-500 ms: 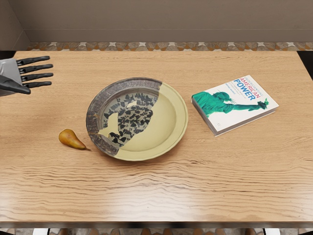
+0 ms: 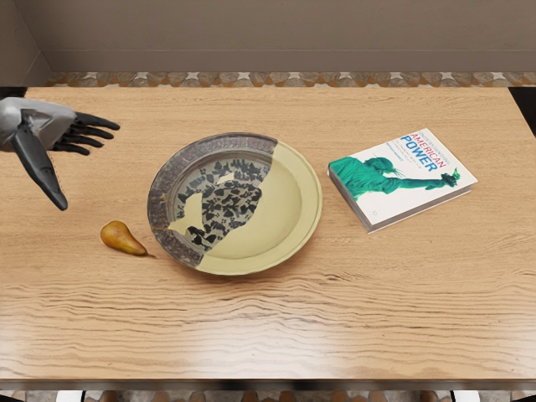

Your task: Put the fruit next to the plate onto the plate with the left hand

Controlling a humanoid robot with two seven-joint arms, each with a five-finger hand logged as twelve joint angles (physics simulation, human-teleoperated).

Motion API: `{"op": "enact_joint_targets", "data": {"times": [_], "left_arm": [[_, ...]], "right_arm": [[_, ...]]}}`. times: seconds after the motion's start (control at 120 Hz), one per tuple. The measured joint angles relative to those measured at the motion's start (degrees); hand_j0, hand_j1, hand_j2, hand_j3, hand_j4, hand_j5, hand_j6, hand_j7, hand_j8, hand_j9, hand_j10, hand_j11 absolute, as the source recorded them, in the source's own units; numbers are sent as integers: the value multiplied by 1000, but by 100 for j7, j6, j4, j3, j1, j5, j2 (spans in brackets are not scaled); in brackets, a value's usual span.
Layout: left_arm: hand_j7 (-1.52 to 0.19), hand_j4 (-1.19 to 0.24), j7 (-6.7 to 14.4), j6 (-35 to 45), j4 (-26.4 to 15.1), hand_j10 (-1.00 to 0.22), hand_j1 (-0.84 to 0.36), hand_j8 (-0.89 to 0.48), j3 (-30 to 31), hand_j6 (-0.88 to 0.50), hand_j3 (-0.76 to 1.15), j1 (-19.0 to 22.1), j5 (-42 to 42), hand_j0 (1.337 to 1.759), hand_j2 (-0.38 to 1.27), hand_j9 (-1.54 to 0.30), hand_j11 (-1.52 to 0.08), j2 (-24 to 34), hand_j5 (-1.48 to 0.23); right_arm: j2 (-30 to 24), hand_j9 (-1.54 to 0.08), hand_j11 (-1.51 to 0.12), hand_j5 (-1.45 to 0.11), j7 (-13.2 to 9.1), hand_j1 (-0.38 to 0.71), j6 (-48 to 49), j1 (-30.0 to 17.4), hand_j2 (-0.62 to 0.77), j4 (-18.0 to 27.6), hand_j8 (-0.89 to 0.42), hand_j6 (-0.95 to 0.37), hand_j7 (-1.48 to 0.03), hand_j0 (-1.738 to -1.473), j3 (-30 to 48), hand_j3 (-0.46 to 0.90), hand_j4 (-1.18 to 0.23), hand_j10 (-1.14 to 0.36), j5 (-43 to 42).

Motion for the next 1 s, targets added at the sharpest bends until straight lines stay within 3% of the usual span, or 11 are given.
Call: {"op": "enact_joint_targets", "data": {"times": [0.15,0.225,0.283,0.458,0.567,0.683,1.0], "left_arm": [[-28,-25,144,0,-1421,-24,325,-25,-122,-26,0,52,1509,1658,4,-28,-27,269,-28],[-30,-27,167,1,-1789,-27,323,-28,-125,-29,0,66,2028,1658,5,-29,-29,234,-30],[-31,-28,177,105,-1939,-28,322,-29,-122,-29,0,382,2620,1658,5,-31,-31,-17,-32],[-34,-33,187,1464,-2110,-32,320,-34,-100,-34,0,755,3794,1658,6,-34,-34,-227,-35],[-35,-33,188,2672,-2130,-32,319,-34,-87,-34,0,1569,4287,1658,7,-35,-35,-744,-35],[-36,-34,189,3487,-2130,-33,319,-35,-55,-36,0,2046,4982,1658,8,-35,-35,-803,-36],[-87,-73,189,4038,-1951,-72,272,-75,495,-75,0,2279,5538,1658,17,-87,-87,-1084,-88]], "right_arm": [[0,0,0,0,0,-349,-5,-4,0,-2,0,0,0,-1658,0,0,0,0,0],[0,0,0,0,0,-349,-9,-5,0,-2,0,0,0,-1658,0,0,0,0,0],[0,0,0,0,0,-349,-10,-6,0,-2,0,0,0,-1658,0,0,0,0,0],[0,0,0,0,0,-349,-10,-6,0,-2,0,0,0,-1658,-1,0,0,0,0],[0,0,0,0,0,-349,-10,-6,0,-2,0,0,0,-1658,0,0,0,0,0],[0,0,0,0,0,-349,-11,-6,0,-2,0,0,0,-1658,0,0,0,0,0],[0,0,0,0,0,-349,-12,-11,0,-2,0,0,0,-1658,0,0,0,0,0]]}}
